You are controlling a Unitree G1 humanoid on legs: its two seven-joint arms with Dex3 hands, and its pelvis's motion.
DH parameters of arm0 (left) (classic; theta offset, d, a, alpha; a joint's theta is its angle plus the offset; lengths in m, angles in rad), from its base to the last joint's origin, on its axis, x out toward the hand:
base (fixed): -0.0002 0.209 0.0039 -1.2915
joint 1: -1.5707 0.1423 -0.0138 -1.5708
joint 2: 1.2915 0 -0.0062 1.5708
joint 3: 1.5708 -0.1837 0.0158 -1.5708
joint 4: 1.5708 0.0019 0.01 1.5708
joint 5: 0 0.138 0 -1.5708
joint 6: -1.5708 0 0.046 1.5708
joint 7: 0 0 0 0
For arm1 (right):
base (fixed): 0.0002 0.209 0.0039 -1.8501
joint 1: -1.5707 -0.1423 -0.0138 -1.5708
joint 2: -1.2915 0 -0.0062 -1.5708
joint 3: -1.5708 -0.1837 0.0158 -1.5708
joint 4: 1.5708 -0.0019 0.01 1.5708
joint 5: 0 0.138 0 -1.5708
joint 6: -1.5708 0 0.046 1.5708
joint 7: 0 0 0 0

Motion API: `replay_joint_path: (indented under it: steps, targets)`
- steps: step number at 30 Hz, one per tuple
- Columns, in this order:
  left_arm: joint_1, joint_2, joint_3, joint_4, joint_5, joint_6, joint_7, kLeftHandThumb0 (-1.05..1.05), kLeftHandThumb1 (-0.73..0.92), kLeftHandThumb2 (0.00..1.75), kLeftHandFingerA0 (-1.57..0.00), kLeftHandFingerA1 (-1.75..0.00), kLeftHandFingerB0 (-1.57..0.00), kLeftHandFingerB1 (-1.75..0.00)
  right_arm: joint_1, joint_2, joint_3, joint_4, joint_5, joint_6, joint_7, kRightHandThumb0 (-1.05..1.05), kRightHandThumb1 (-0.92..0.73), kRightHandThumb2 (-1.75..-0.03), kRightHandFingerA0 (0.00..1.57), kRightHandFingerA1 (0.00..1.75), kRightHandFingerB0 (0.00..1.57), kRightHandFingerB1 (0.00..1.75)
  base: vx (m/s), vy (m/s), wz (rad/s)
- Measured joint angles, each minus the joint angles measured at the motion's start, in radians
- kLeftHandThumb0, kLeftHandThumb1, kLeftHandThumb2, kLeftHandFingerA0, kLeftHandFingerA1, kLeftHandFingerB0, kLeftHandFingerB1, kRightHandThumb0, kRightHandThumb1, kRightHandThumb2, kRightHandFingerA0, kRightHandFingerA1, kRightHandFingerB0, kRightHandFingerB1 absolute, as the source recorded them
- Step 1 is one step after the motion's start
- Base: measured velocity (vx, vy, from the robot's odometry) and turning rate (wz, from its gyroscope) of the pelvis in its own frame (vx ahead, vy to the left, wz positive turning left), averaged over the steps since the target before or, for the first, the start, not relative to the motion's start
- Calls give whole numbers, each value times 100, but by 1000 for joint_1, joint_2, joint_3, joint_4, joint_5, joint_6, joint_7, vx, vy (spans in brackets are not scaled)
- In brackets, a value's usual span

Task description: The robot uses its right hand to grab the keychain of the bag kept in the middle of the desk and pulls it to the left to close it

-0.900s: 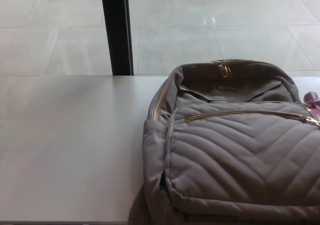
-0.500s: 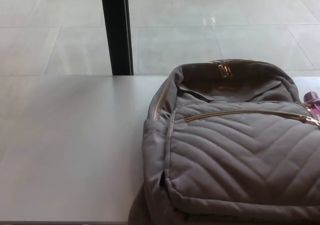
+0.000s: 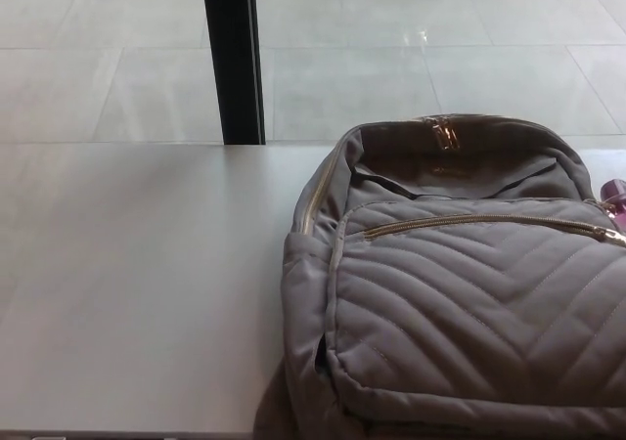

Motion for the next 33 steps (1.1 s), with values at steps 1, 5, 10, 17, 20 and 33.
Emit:
replay_joint_path:
  steps: [1,5,10,17,20,33]
  targets:
    - [-3,0,2,1,-2,0,-1,-71,65,59,-52,-68,-39,-42,-13,-10,25,-23,5,12,10,-72,-54,-87,37,54,10,40,0,0,0]
    - [-7,0,5,4,-13,-4,-9,-70,65,60,-52,-70,-38,-43,-31,-48,152,-79,8,49,63,-70,-51,-85,36,54,12,40,0,0,0]
    - [-7,0,5,8,-20,-9,-19,-70,65,59,-53,-69,-39,-42,-19,-56,286,-89,-24,64,109,-68,-51,-85,37,55,12,41,0,0,0]
    - [-9,1,4,15,-27,-13,-27,-69,64,59,-54,-68,-38,-43,-7,-68,379,-21,-99,66,137,-71,-53,-86,48,62,27,45,0,0,0]
    - [-12,1,2,20,-27,-13,-27,-69,65,59,-53,-66,-38,-42,-10,-92,395,9,-134,59,138,-63,-65,-60,54,59,32,33,0,0,0]
    - [-3,7,1,15,-31,-15,-31,-70,52,94,-51,-71,-28,-53,4,-164,442,84,-288,-64,137,-59,-57,-92,52,63,41,53,0,0,0]
